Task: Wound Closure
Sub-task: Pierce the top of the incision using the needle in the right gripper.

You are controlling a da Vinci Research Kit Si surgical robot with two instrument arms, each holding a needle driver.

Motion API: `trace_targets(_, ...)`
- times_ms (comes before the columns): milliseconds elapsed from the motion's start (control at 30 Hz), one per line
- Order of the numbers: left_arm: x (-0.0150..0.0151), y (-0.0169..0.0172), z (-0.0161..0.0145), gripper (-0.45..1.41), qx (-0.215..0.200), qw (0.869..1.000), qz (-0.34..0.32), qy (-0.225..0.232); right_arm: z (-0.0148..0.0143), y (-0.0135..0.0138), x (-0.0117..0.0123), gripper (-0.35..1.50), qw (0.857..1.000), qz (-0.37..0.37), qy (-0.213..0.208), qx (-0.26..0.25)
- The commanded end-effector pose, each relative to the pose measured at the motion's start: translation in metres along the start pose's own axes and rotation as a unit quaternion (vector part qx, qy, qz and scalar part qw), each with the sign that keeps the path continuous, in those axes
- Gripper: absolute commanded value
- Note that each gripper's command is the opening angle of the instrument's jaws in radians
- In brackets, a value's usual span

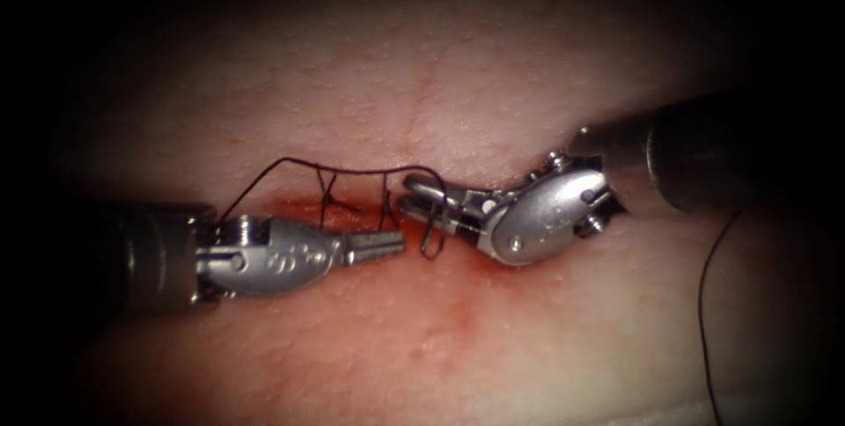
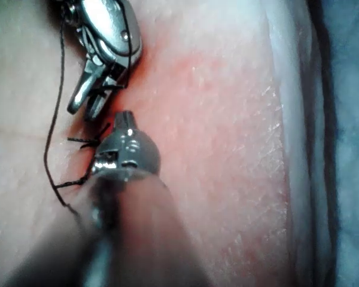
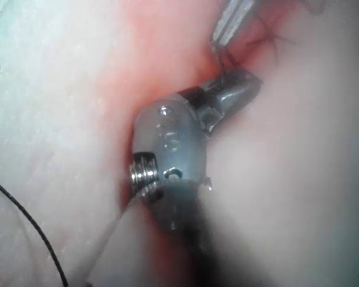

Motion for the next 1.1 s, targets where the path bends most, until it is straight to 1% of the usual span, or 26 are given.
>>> trace_targets(33, -0.0004, 0.0000, 0.0013, -0.33, 0.001, 1.000, -0.001, 0.001, 0.0013, 0.0014, 0.0002, -0.35, 1.000, 0.006, 0.003, -0.001)
trace_targets(133, -0.0009, 0.0000, 0.0020, -0.33, 0.002, 1.000, -0.006, 0.002, 0.0015, 0.0023, 0.0003, -0.35, 1.000, 0.014, 0.009, -0.001)
trace_targets(200, -0.0012, 0.0002, 0.0026, -0.33, -0.001, 1.000, -0.004, 0.002, 0.0017, 0.0024, 0.0000, -0.35, 0.999, 0.043, 0.016, -0.009)
trace_targets(267, -0.0013, 0.0003, 0.0030, -0.32, -0.003, 1.000, -0.006, 0.002, 0.0018, 0.0024, -0.0002, -0.35, 0.998, 0.057, 0.017, -0.012)
trace_targets(400, -0.0014, 0.0002, 0.0030, -0.32, -0.004, 1.000, -0.006, 0.002, 0.0023, 0.0032, -0.0006, -0.35, 0.995, 0.101, 0.023, -0.012)
trace_targets(500, -0.0016, 0.0003, 0.0032, -0.30, -0.003, 1.000, -0.008, 0.001, 0.0026, 0.0043, -0.0009, -0.35, 0.985, 0.171, 0.035, 0.006)
trace_targets(567, -0.0017, 0.0003, 0.0033, -0.30, -0.003, 1.000, -0.007, 0.000, 0.0029, 0.0048, -0.0010, -0.35, 0.979, 0.200, 0.033, 0.006)
trace_targets(600, -0.0018, 0.0004, 0.0033, -0.30, -0.005, 1.000, -0.006, -0.002, 0.0031, 0.0054, -0.0010, -0.35, 0.972, 0.231, 0.032, 0.008)
trace_targets(633, -0.0019, 0.0005, 0.0033, -0.30, -0.006, 1.000, -0.005, -0.003, 0.0033, 0.0056, -0.0011, -0.35, 0.970, 0.243, 0.031, 0.011)
trace_targets(700, -0.0020, 0.0007, 0.0032, -0.30, -0.007, 1.000, -0.004, -0.004, 0.0038, 0.0068, -0.0014, -0.35, 0.958, 0.286, 0.028, 0.021)
trace_targets(767, -0.0021, 0.0008, 0.0031, -0.30, -0.007, 1.000, -0.007, -0.004, 0.0041, 0.0074, -0.0015, -0.35, 0.954, 0.299, 0.028, 0.016)
trace_targets(867, -0.0022, 0.0010, 0.0029, -0.28, -0.008, 1.000, -0.005, -0.005, 0.0044, 0.0081, -0.0018, -0.35, 0.953, 0.301, 0.028, 0.012)
trace_targets(900, -0.0023, 0.0010, 0.0029, -0.28, -0.008, 1.000, -0.008, -0.005, 0.0046, 0.0084, -0.0020, -0.35, 0.951, 0.309, 0.027, 0.010)
trace_targets(933, -0.0024, 0.0011, 0.0027, -0.28, -0.009, 1.000, -0.007, -0.005, 0.0048, 0.0087, -0.0024, -0.35, 0.943, 0.334, 0.012, -0.002)
trace_targets(1000, -0.0024, 0.0011, 0.0027, -0.28, -0.009, 1.000, -0.007, -0.005, 0.0049, 0.0089, -0.0026, -0.35, 0.936, 0.353, 0.006, -0.011)
trace_targets(1033, -0.0024, 0.0011, 0.0027, -0.28, -0.008, 1.000, -0.007, -0.005, 0.0050, 0.0091, -0.0028, -0.35, 0.925, 0.379, -0.010, -0.020)
trace_targets(1100, -0.0024, 0.0011, 0.0027, -0.28, -0.008, 1.000, -0.007, -0.005, 0.0051, 0.0092, -0.0029, -0.35, 0.922, 0.386, -0.020, -0.025)
